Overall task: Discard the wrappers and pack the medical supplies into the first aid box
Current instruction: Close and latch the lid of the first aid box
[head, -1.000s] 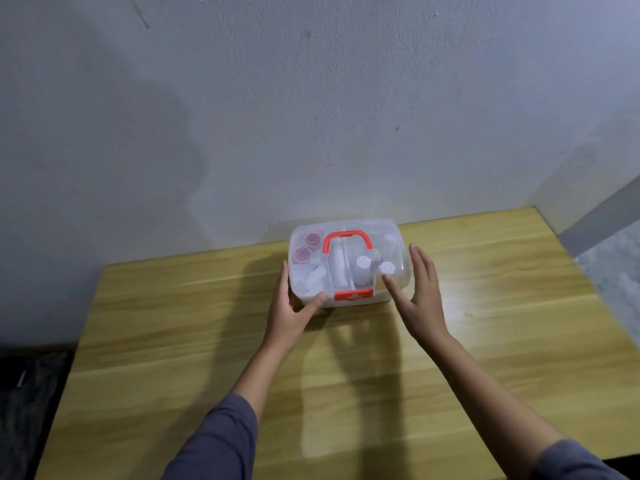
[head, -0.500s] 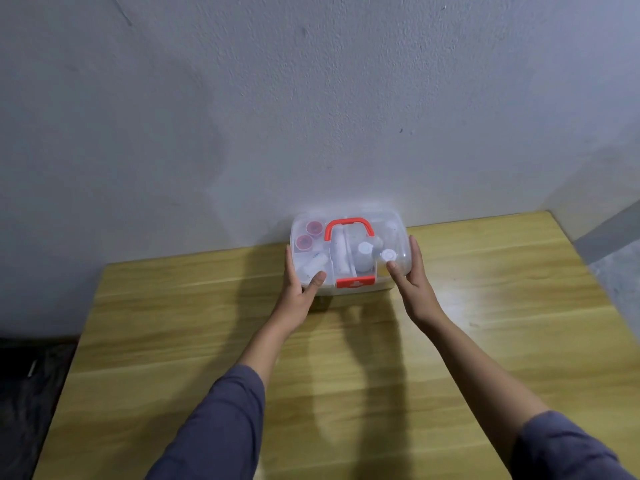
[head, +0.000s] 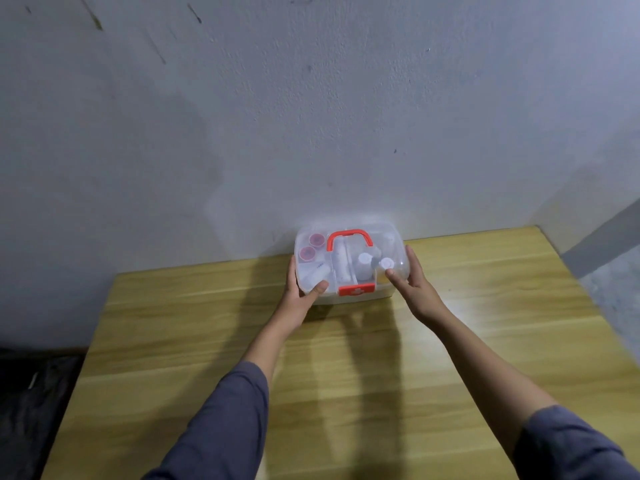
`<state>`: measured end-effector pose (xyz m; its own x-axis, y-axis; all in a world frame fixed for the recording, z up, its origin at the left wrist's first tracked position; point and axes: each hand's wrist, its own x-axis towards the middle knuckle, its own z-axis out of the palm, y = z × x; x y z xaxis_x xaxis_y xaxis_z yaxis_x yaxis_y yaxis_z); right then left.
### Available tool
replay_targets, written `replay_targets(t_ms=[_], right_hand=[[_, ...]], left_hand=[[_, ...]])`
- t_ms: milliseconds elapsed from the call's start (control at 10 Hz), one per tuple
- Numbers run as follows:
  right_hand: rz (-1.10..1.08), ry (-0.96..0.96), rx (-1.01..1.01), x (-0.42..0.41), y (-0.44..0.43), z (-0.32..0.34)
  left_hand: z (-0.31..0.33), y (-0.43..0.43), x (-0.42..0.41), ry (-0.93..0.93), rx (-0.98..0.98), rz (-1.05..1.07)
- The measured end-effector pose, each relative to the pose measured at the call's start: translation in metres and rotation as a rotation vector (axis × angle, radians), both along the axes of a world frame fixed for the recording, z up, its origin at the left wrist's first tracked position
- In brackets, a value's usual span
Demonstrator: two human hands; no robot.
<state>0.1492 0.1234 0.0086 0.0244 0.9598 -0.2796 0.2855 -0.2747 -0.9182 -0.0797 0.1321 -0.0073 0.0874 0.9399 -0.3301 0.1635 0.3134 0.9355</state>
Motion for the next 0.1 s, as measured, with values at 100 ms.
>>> replay_targets(t_ms=[100], right_hand=[[0.042,-0.099,-0.039,0.0039,-0.0049,-0.0035]], left_hand=[[-0.0026,-0.0123,-0.012,0.076,-0.052,-0.07]])
